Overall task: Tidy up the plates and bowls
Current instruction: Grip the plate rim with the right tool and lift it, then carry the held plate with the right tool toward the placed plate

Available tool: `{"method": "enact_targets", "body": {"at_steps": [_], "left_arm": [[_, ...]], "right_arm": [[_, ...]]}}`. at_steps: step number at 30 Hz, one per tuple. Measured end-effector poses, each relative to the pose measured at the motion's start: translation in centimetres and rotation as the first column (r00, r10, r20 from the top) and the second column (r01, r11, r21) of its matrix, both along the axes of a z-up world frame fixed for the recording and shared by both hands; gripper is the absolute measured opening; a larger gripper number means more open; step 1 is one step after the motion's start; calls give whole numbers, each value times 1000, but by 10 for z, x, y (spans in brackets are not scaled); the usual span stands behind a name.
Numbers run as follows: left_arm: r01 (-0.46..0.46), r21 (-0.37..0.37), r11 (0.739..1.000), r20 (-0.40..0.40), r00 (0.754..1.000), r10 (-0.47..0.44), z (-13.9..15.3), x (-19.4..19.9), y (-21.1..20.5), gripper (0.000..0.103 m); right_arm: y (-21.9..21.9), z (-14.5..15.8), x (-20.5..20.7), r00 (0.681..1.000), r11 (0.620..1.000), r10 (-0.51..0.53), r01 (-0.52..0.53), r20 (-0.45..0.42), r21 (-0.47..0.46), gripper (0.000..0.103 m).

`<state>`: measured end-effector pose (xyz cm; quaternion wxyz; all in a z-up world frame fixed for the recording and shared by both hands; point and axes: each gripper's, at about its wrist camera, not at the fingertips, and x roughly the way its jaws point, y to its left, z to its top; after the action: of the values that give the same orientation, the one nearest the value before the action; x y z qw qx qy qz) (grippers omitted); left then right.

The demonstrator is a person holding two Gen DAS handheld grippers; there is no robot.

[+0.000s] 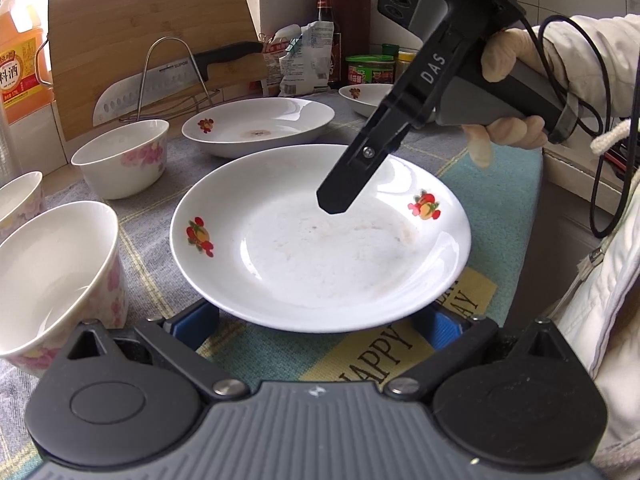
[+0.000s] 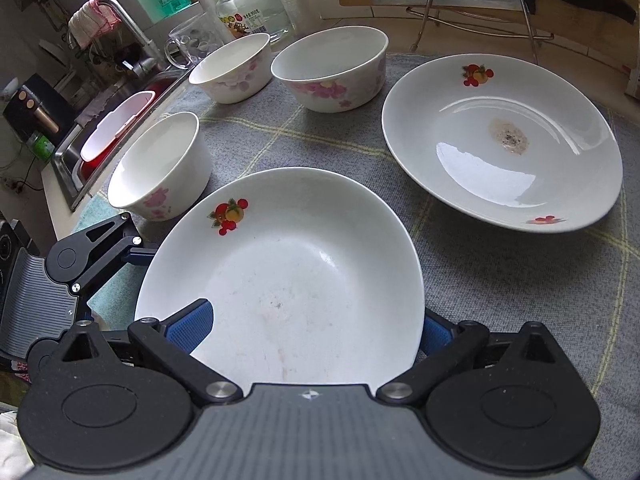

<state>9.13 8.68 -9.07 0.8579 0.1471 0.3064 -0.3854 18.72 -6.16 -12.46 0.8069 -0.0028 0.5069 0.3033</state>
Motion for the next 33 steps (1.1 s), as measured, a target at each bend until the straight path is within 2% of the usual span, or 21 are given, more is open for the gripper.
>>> {"method": "enact_targets", "body": {"at_steps": [23,33], "left_arm": [[17,23,1000,-14,1000,-16,1,3,-3,103],[23,29,999,-9,1000,-23,2,2,-4,103]], "right_arm": [[6,4,26,992,995,101,-101,-72,3,103],[8,5,28,992,994,105,-105,-73,4,103]]}}
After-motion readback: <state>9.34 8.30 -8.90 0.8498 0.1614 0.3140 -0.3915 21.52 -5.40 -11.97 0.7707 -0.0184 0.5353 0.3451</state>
